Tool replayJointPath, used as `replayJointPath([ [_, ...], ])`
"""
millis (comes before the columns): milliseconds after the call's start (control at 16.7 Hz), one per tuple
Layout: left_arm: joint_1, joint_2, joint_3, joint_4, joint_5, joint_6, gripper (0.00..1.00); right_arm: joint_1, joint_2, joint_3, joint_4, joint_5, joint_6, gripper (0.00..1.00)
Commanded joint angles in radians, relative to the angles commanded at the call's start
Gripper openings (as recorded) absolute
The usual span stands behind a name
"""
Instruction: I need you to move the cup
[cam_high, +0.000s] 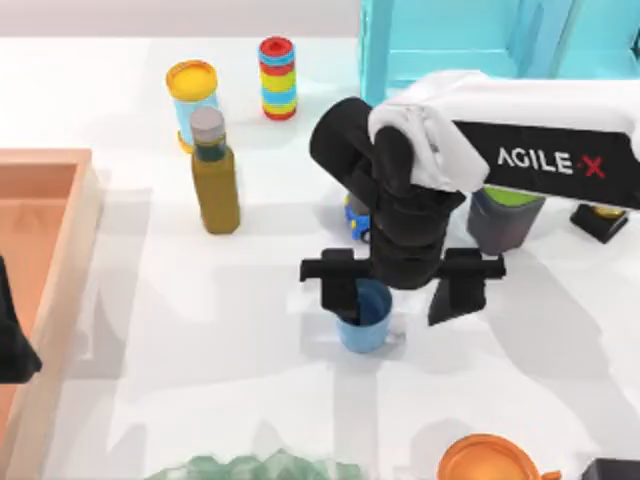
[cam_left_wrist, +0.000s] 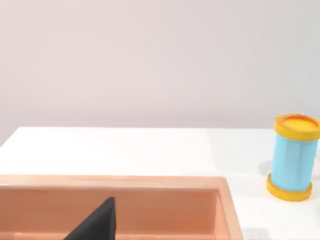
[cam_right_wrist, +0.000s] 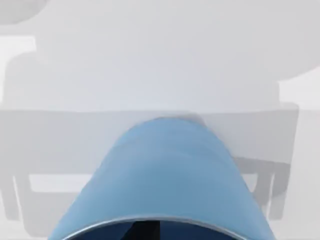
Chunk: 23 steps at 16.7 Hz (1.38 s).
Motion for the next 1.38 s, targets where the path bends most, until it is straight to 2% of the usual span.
replayJointPath([
  [420, 0.000, 0.000, 0.000, 0.000, 0.000, 0.000, 1.00, 0.000, 0.000, 0.000, 0.000, 0.000, 0.000, 0.02],
  [1080, 0.000, 0.000, 0.000, 0.000, 0.000, 0.000, 1.00, 0.002, -0.008, -0.001, 0.002, 0.001, -0.003, 0.00],
  [1260, 0.000, 0.000, 0.000, 0.000, 0.000, 0.000, 1.00, -0.018, -0.056, -0.022, 0.003, 0.005, -0.051, 0.00],
  [1380, 0.000, 0.000, 0.000, 0.000, 0.000, 0.000, 1.00, -0.078, -0.111, -0.052, -0.010, 0.005, -0.119, 0.00],
])
